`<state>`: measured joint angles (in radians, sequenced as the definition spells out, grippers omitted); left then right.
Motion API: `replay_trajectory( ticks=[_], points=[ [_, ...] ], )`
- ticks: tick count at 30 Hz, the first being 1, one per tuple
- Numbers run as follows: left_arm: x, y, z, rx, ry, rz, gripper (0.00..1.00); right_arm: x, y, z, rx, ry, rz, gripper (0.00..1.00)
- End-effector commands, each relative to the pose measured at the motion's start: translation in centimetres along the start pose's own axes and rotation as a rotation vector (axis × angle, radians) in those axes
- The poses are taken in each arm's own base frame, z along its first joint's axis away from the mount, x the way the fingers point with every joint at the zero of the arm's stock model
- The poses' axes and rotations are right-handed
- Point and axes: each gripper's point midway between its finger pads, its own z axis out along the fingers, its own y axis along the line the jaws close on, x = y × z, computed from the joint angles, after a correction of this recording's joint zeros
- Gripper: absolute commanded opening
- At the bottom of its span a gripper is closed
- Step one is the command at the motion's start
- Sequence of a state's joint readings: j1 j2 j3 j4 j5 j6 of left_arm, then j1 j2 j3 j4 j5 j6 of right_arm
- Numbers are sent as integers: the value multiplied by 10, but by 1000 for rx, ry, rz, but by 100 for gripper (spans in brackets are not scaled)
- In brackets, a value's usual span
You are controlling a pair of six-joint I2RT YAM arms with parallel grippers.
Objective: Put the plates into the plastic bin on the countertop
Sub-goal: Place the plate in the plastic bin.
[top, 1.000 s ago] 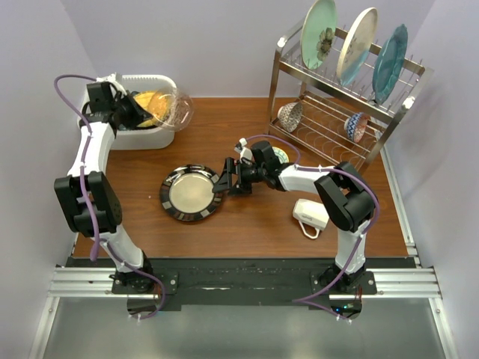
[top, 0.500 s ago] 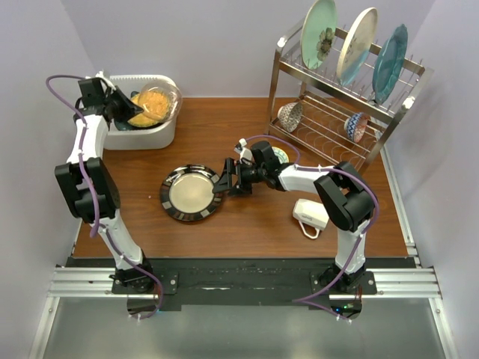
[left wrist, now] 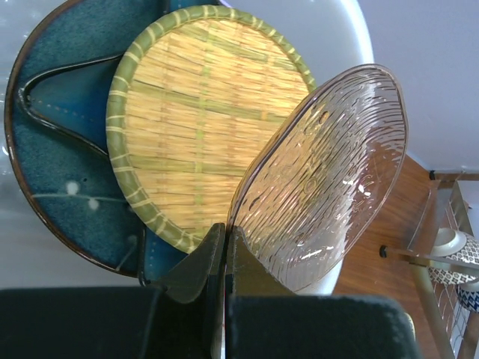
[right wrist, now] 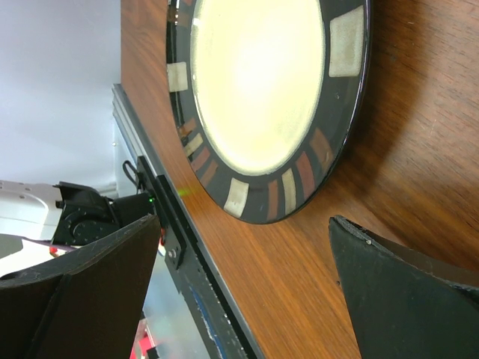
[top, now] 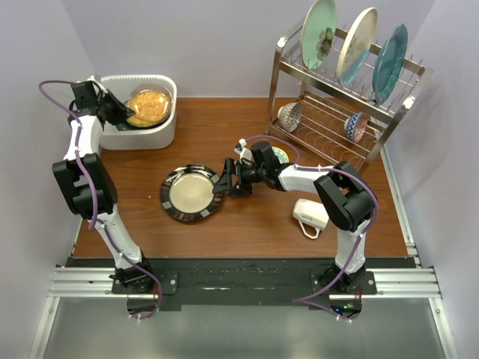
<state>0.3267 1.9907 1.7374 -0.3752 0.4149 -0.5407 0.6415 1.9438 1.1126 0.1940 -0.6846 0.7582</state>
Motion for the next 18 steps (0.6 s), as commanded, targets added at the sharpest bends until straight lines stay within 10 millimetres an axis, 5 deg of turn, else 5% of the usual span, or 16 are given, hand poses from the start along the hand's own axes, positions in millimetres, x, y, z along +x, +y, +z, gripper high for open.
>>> replay_trajectory(
  ticks=[1, 8, 18],
  points=[
    [-21, -3, -2, 24, -56, 8, 9, -7, 12, 2, -38, 1, -38, 98],
    [-31, -4, -7, 9, -79, 25, 64, -7, 13, 2, -40, 0, -40, 98],
    [-52, -23, -48, -10, -182, 86, 94, -6, 13, 1, -40, 0, -40, 99]
  ],
)
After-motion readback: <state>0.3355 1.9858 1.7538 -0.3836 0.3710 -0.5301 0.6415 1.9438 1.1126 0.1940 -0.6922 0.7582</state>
